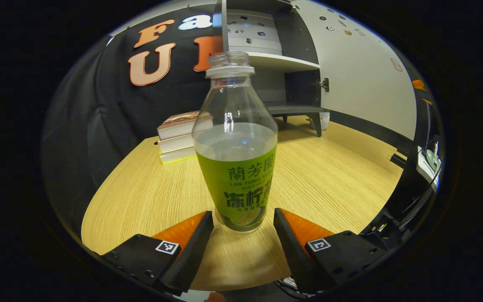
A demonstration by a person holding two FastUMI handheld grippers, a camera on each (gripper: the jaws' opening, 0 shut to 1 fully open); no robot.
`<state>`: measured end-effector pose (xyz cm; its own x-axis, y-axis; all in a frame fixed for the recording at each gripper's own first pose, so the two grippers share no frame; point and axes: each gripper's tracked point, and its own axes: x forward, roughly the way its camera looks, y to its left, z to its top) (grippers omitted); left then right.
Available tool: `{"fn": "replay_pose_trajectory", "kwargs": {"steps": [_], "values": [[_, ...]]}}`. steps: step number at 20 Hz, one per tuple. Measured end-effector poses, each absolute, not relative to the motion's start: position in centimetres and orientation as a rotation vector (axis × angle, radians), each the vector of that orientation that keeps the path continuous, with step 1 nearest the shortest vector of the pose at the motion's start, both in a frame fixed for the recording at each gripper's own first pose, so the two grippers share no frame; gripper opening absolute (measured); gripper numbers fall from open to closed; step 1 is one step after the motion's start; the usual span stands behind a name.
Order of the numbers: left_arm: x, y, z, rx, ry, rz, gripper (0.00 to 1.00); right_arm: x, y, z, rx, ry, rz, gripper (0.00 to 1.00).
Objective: Open the cabinet door with the right hand, grasp the bottle in the cabinet with the left hand and place it on the coaster, then close the cabinet door with the right hand.
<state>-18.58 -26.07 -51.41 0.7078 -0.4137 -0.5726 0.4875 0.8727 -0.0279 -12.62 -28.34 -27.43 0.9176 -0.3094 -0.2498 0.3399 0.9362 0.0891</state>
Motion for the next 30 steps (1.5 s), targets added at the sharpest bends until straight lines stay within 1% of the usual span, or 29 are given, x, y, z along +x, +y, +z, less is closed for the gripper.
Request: {"fn": "replay_pose_trajectory", "kwargs": {"steps": [3, 5, 8, 10, 13, 14, 15, 21, 24, 30], "values": [[-18.2, -26.1, -51.0, 0.136, 0.594, -0.499, 0.95, -11.4, -28.4, -31.2, 0.164, 0.321, -0.328, 0.94], [-17.4, -25.9, -50.9, 0.139, 0.586, -0.473, 0.95, -10.8, -27.9, -33.5, 0.213, 0.374, -0.312, 0.94], [-16.3, -26.4, -50.5, 0.116, 0.583, -0.469, 0.95, -10.6, -27.2, -35.0, 0.248, 0.411, -0.291, 0.95], [-15.6, -26.9, -50.4, 0.097, 0.592, -0.488, 0.85, -10.3, -27.0, -35.1, 0.249, 0.413, -0.286, 0.95], [-14.6, -27.8, -50.1, 0.115, 0.591, -0.514, 0.83, -10.0, -27.3, -34.7, 0.251, 0.400, -0.295, 0.95], [-14.2, -28.0, -50.3, 0.125, 0.604, -0.519, 0.84, -9.9, -27.4, -34.6, 0.247, 0.399, -0.295, 0.95], [-13.8, -28.3, -50.6, 0.133, 0.618, -0.525, 0.82, -9.8, -27.3, -34.7, 0.246, 0.399, -0.293, 0.95], [-12.6, -29.6, -51.5, 0.240, 0.673, -0.584, 0.84, -10.1, -27.8, -35.1, 0.264, 0.408, -0.296, 0.95], [-12.7, -29.4, -51.6, 0.270, 0.677, -0.578, 0.86, -10.3, -28.4, -35.2, 0.276, 0.405, -0.307, 0.95], [-13.0, -28.8, -51.3, 0.254, 0.674, -0.553, 0.87, -10.3, -28.9, -36.1, 0.277, 0.413, -0.316, 0.95]]}}
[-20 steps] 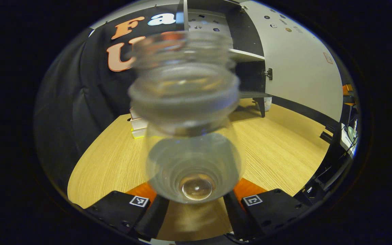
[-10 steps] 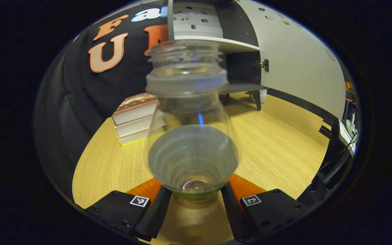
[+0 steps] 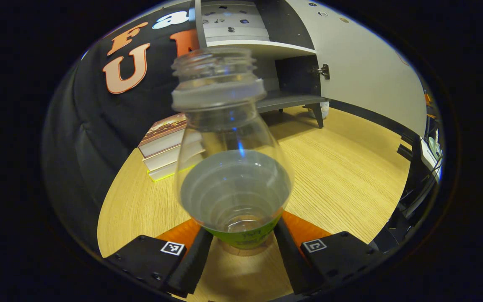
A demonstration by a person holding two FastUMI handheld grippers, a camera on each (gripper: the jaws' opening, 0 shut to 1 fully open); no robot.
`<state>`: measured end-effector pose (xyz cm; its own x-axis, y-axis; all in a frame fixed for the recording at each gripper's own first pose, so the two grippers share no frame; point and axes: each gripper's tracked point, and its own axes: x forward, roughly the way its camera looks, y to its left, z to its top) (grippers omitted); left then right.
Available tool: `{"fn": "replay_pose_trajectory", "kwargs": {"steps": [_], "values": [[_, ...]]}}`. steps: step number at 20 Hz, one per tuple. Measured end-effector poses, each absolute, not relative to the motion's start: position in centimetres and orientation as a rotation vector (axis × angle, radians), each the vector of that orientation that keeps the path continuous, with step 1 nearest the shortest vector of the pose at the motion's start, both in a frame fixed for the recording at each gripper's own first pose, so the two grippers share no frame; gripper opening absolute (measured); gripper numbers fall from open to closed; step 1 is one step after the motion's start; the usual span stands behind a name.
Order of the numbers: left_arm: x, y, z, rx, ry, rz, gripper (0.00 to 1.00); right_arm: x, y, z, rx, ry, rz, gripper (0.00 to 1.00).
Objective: Open the cabinet door with the right hand, grasp the bottle in the cabinet with the left hand and place it on the coaster, then close the cabinet door with the right hand.
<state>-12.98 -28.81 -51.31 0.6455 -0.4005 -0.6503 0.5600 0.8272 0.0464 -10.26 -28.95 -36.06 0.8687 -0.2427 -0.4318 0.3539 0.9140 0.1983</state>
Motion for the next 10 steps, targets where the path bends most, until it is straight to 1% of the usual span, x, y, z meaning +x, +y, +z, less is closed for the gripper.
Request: {"fn": "replay_pose_trajectory", "kwargs": {"steps": [2, 5, 6, 7, 8, 10], "values": [[-13.2, -28.7, -51.0, 0.252, 0.670, -0.554, 0.87, -10.1, -28.6, -36.6, 0.280, 0.424, -0.309, 0.95], [-13.4, -28.7, -50.5, 0.248, 0.660, -0.554, 0.96, -9.9, -28.2, -37.6, 0.278, 0.443, -0.303, 0.95], [-13.6, -28.8, -50.2, 0.246, 0.654, -0.558, 0.96, -9.8, -28.1, -37.9, 0.272, 0.449, -0.303, 0.95], [-13.9, -28.8, -50.0, 0.249, 0.648, -0.561, 0.92, -9.5, -28.0, -38.4, 0.263, 0.454, -0.303, 0.95], [-14.0, -28.7, -49.8, 0.255, 0.642, -0.560, 0.96, -9.3, -27.8, -38.7, 0.255, 0.459, -0.300, 0.95], [-14.4, -28.5, -49.2, 0.271, 0.625, -0.555, 0.96, -8.9, -26.9, -39.1, 0.247, 0.465, -0.282, 0.95]]}}
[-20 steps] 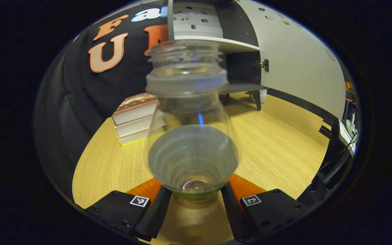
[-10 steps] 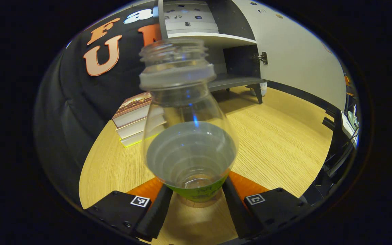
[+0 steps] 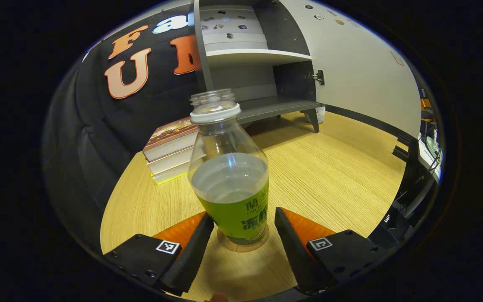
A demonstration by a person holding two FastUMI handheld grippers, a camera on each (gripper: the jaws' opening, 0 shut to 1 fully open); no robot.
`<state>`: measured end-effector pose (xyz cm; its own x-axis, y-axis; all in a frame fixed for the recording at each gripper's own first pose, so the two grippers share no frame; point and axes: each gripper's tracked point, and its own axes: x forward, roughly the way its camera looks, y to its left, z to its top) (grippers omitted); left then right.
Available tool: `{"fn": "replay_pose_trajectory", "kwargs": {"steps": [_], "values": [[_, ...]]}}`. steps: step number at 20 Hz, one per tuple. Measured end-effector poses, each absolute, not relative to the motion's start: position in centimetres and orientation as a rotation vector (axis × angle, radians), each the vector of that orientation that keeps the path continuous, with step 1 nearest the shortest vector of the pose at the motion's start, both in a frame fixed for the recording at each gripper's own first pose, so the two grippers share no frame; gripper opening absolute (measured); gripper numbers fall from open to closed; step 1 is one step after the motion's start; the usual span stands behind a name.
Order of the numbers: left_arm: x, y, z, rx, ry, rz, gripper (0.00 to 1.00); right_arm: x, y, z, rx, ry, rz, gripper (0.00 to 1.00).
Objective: Open the cabinet door with the right hand, grasp the bottle in the cabinet with the left hand and place it on the coaster, then close the cabinet door with the right hand.
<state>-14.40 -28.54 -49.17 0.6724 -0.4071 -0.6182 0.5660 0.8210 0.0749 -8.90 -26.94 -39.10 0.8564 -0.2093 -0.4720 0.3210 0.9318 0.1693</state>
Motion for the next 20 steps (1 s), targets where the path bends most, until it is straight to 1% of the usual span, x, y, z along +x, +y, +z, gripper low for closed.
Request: {"fn": "replay_pose_trajectory", "kwargs": {"steps": [2, 3, 4, 6, 10, 13, 14, 15, 20], "values": [[-14.9, -28.3, -48.3, 0.271, 0.607, -0.551, 0.96, -8.4, -25.6, -39.3, 0.247, 0.473, -0.248, 0.95], [-15.0, -28.1, -47.8, 0.267, 0.598, -0.545, 0.99, -8.2, -25.0, -39.4, 0.245, 0.475, -0.232, 0.95], [-15.3, -27.9, -47.3, 0.257, 0.588, -0.544, 1.00, -8.0, -24.4, -39.5, 0.243, 0.477, -0.215, 0.95], [-15.8, -27.5, -46.2, 0.235, 0.572, -0.539, 0.98, -7.9, -23.4, -39.5, 0.236, 0.482, -0.188, 0.95], [-17.5, -26.3, -43.6, 0.205, 0.526, -0.530, 0.98, -8.0, -23.0, -39.1, 0.201, 0.466, -0.182, 0.93], [-18.6, -24.9, -40.9, 0.160, 0.484, -0.516, 0.98, -7.5, -21.5, -38.9, 0.169, 0.466, -0.139, 0.91], [-18.8, -24.3, -39.8, 0.139, 0.465, -0.506, 0.98, -7.5, -20.9, -38.9, 0.164, 0.469, -0.125, 1.00], [-18.9, -23.5, -38.5, 0.117, 0.445, -0.490, 0.98, -7.5, -19.9, -38.9, 0.163, 0.471, -0.108, 0.90], [-17.8, -17.8, -32.5, 0.055, 0.319, -0.370, 0.98, -6.8, -14.3, -39.5, 0.156, 0.485, -0.009, 0.90]]}}
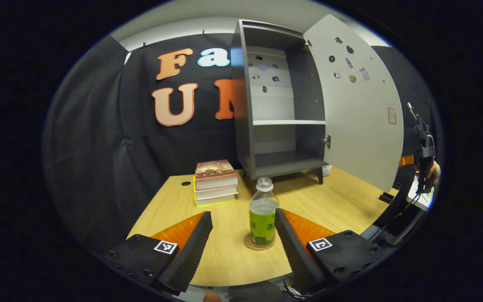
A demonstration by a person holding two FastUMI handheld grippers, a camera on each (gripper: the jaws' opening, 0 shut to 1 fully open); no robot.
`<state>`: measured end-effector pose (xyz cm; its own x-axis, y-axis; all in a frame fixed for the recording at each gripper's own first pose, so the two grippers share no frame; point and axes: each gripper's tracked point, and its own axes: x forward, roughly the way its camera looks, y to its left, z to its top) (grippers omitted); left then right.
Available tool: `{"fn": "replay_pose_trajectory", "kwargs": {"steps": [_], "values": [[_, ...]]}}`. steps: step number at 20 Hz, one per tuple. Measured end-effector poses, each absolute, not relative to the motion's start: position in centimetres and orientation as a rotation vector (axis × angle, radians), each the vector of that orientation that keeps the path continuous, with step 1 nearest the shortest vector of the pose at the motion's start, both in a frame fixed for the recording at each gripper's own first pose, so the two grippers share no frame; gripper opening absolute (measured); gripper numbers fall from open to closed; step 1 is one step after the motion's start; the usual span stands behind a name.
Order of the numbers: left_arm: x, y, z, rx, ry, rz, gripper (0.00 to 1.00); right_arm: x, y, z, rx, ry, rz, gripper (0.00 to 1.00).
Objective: Open the cabinet door with the right hand, grasp the bottle in the cabinet with the left hand and place it on the coaster, then close the cabinet door with the right hand.
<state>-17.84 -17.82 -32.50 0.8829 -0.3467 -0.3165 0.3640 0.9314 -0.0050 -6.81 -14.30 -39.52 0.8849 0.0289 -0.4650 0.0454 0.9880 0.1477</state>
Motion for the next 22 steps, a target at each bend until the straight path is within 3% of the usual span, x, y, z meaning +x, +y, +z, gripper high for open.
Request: {"fn": "replay_pose_trajectory", "kwargs": {"steps": [8, 22], "values": [[-15.2, -9.4, -27.8, 0.077, 0.176, -0.173, 0.97, -5.2, -8.4, -40.2, 0.172, 0.503, 0.086, 0.90], [-10.5, -5.5, -29.0, 0.027, 0.161, -0.157, 0.98, -0.1, 1.1, -38.2, 0.184, 0.499, 0.256, 0.90]]}}
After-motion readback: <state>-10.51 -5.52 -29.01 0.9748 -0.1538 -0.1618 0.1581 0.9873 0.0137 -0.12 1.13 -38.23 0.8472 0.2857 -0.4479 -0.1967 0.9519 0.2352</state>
